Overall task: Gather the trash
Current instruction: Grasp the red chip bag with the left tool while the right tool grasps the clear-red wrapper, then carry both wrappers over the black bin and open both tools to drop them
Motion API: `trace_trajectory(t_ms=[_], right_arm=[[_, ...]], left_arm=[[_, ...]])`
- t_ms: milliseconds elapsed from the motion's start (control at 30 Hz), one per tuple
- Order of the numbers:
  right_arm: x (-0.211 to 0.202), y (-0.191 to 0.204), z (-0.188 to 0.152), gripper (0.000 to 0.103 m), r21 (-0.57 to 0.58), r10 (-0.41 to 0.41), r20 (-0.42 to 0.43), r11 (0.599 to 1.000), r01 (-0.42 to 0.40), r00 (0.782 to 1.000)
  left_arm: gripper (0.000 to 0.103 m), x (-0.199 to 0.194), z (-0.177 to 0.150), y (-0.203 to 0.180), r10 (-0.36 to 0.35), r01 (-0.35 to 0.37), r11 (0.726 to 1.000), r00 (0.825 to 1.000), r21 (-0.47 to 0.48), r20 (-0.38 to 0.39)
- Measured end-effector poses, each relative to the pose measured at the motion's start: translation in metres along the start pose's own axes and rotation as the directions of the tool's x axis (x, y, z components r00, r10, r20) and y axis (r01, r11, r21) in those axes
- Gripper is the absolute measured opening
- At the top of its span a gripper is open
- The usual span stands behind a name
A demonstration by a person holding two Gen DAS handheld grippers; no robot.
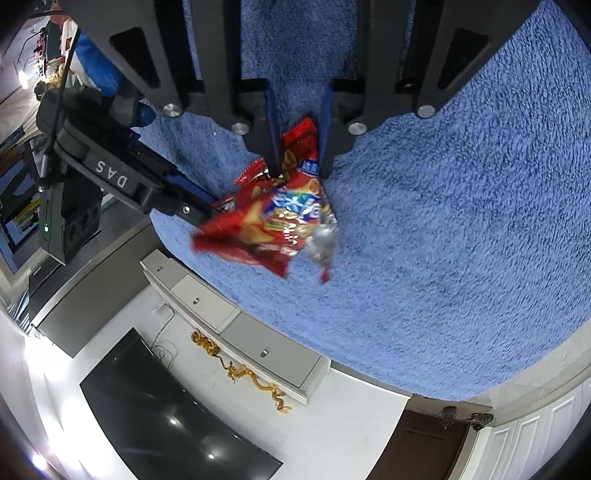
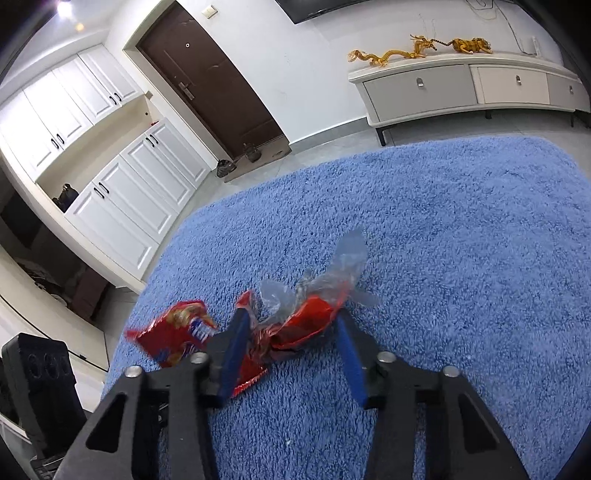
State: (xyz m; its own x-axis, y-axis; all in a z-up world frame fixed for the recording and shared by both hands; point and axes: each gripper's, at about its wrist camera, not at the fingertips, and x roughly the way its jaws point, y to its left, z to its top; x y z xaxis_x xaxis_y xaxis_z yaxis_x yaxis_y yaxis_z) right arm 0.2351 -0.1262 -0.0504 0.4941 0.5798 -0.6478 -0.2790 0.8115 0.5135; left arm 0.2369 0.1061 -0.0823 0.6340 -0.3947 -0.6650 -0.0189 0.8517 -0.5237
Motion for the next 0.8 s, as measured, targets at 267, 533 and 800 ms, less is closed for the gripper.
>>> trace_trajectory(t_ms=[267,533,800], right_arm=[[-0.01,0.003,-0.006,0.017,-0.005,0.021,0.032,1.0,-0.021,0.999],[-0.054,-0.006,-0.022,0.016,0.03,0.021,0.09,0.999,-0.024,0.996],[-0.111,-0.002,-0.052,0.016,0.036,-0.002,0.137,0.999,-0.003,0.991]], left_arm=[[0.009,-0.008,-0.003,0.006,-0.015,0.015,1.0,1.0,-0.007,0.009],[0.008,-0.042,-0.02,-0.005,0.005,-0.007,0.999,0.998,0.043,0.061],[0.008,-0.089,-0.051,-0.022,0.019,-0.028,0.996,0.994,0.088,0.105]])
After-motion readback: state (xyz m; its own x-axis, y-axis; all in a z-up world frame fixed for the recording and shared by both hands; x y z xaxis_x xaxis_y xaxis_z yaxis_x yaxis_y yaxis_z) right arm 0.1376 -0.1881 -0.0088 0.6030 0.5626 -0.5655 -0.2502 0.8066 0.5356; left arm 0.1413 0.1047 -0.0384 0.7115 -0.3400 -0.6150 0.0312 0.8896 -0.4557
